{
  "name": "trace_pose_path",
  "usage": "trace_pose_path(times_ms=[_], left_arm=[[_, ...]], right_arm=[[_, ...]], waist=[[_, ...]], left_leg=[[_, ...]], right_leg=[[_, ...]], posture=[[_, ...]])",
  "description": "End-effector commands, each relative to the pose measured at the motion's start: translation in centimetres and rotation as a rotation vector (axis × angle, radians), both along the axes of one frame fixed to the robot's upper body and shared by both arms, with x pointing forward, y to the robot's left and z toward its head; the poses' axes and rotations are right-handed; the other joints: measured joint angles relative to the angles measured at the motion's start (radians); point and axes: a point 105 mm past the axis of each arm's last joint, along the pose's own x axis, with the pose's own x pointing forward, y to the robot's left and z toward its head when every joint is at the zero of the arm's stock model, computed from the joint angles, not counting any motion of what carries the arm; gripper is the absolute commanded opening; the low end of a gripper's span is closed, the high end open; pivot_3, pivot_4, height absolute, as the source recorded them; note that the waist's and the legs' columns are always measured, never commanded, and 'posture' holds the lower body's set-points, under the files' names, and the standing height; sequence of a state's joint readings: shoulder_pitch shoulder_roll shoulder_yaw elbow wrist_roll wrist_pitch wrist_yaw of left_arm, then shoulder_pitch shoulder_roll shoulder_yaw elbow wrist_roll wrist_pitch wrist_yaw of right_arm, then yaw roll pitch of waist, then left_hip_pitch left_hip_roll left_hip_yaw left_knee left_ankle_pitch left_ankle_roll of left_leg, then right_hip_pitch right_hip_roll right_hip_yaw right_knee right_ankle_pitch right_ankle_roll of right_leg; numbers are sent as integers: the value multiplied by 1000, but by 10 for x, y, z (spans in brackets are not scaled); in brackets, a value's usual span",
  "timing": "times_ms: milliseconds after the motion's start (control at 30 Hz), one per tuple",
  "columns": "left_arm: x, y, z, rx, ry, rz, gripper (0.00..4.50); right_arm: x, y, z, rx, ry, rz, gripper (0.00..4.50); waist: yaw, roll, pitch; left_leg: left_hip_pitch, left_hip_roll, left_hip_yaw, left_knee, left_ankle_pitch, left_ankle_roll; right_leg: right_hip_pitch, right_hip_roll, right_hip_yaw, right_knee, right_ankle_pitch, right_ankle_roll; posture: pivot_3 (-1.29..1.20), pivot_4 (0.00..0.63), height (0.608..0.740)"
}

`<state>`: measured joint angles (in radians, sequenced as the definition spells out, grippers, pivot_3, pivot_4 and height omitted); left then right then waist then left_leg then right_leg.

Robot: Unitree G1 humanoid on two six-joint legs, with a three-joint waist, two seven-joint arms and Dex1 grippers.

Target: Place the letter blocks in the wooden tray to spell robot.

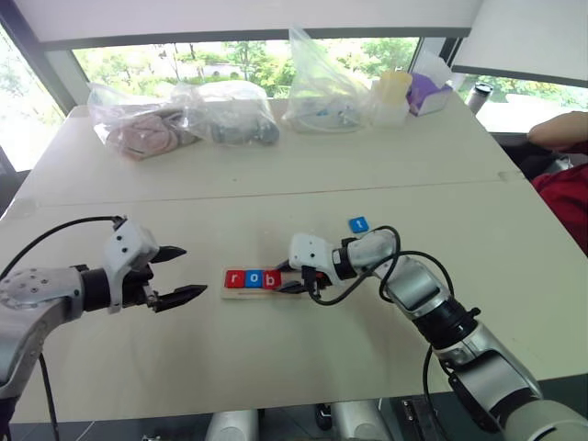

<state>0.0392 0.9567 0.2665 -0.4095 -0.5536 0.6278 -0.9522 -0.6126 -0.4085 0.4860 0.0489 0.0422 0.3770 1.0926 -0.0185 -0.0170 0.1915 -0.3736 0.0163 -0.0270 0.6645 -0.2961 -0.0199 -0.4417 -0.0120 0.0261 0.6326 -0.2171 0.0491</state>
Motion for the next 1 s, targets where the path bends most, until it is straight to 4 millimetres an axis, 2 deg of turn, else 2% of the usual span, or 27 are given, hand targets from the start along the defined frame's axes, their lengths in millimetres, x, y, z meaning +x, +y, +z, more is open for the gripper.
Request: trace_pose_path(times_ms=[33,100,133,467,633,733,1000], left_arm=[[2,-2,6,8,-33,-8,4500],[3,-2,6,8,-36,-6,4500],[3,-3,6,8,-37,-6,4500],[5,-2,4,15,-45,-1,4500],[5,-2,4,15,-45,4,4500],[5,-3,3,10,-45,3,4500],[8,-6,3,5,-51,-4,4500]], right_arm=[[4,7,13,40,-40,2,3069],[7,8,14,45,-56,-13,4099],[8,9,14,47,-62,-16,4444],[12,5,19,55,-82,-36,4444],[18,-9,31,65,-127,-72,4444],[26,-19,32,42,-170,-110,4444],[31,-22,28,38,-178,-123,4444]], waist=[[-1,0,0],[-1,0,0],[-1,0,0],[-1,0,0],[0,0,0],[0,0,0],[-1,0,0]], left_leg=[[0,0,0,0,0,0],[0,0,0,0,0,0],[0,0,0,0,0,0],[0,0,0,0,0,0],[0,0,0,0,0,0],[0,0,0,0,0,0],[0,0,0,0,0,0]], right_leg=[[0,0,0,0,0,0],[0,0,0,0,0,0],[0,0,0,0,0,0],[0,0,0,0,0,0],[0,0,0,0,0,0],[0,0,0,0,0,0],[0,0,0,0,1,1]], posture=[[0,150,740],[0,150,740],[0,150,740],[0,150,740],[0,150,740],[0,150,740],[0,150,740]])
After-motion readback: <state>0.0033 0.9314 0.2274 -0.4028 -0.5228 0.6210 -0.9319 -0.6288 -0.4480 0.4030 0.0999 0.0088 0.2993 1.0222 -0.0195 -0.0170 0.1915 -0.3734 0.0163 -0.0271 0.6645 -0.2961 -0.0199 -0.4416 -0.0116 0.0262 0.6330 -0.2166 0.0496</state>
